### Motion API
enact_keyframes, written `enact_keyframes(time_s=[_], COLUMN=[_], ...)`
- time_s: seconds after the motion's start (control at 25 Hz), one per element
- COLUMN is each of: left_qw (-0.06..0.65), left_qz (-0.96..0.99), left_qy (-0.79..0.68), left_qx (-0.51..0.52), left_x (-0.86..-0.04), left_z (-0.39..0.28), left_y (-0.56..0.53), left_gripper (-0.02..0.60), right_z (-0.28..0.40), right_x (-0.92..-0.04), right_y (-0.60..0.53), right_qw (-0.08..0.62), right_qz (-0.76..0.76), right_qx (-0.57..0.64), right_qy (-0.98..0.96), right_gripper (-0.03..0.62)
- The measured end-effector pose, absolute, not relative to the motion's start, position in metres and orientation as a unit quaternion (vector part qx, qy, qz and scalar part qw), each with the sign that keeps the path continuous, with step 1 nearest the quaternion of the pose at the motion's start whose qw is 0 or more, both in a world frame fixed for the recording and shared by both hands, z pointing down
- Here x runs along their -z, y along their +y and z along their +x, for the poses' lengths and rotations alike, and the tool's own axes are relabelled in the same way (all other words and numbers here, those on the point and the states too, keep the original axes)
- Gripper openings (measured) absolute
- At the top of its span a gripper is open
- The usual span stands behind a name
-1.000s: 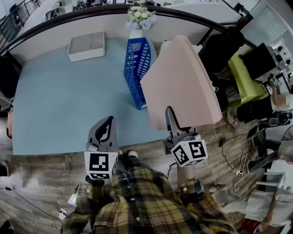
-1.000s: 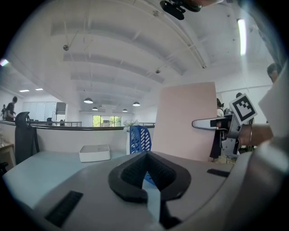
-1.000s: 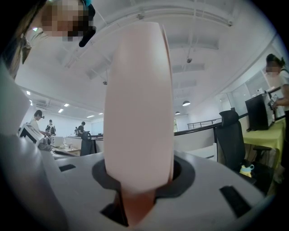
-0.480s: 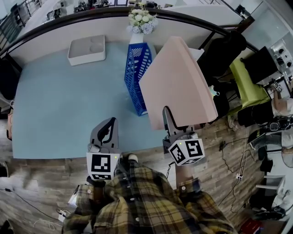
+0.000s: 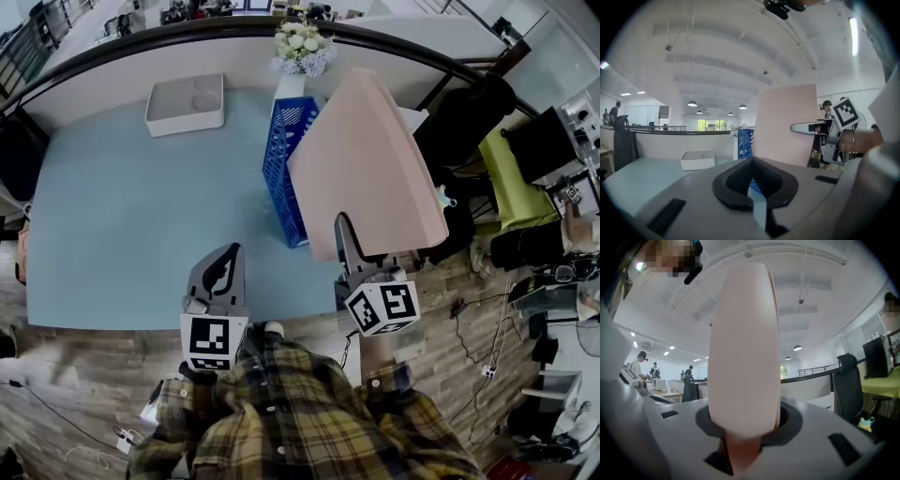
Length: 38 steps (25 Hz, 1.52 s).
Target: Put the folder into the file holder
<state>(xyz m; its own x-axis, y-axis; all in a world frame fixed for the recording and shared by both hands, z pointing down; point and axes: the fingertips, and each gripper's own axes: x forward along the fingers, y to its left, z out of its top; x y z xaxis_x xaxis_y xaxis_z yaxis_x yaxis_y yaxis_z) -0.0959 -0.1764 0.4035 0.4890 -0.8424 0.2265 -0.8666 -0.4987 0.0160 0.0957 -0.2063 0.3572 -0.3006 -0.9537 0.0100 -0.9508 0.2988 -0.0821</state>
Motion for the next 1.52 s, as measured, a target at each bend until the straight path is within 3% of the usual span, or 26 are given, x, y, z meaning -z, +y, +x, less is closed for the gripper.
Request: enact_keyframes(time_s=[1.08,1.52], left_qw=[0.076,0.083], left_qz=[0.850,0.845], left_qy=[-0.510,-0.516], left_qx=[-0.108,-0.110], left_x=[-0.415,-0.421], left_z=[-0.112,-0.121], left_y=[-0.190,-0.190], left_gripper=[-0.008,-0.008], right_z=[0.076,0.069], right_x=[-0.370,-0.404], right_y=[-0.262,-0.270], right_qw=[0.039,0.003], right_qz=[-0.591,-0.590], right_qx=[-0.012,0.005], right_qy=[0.806,0.808], right_gripper=[0.156,0.158])
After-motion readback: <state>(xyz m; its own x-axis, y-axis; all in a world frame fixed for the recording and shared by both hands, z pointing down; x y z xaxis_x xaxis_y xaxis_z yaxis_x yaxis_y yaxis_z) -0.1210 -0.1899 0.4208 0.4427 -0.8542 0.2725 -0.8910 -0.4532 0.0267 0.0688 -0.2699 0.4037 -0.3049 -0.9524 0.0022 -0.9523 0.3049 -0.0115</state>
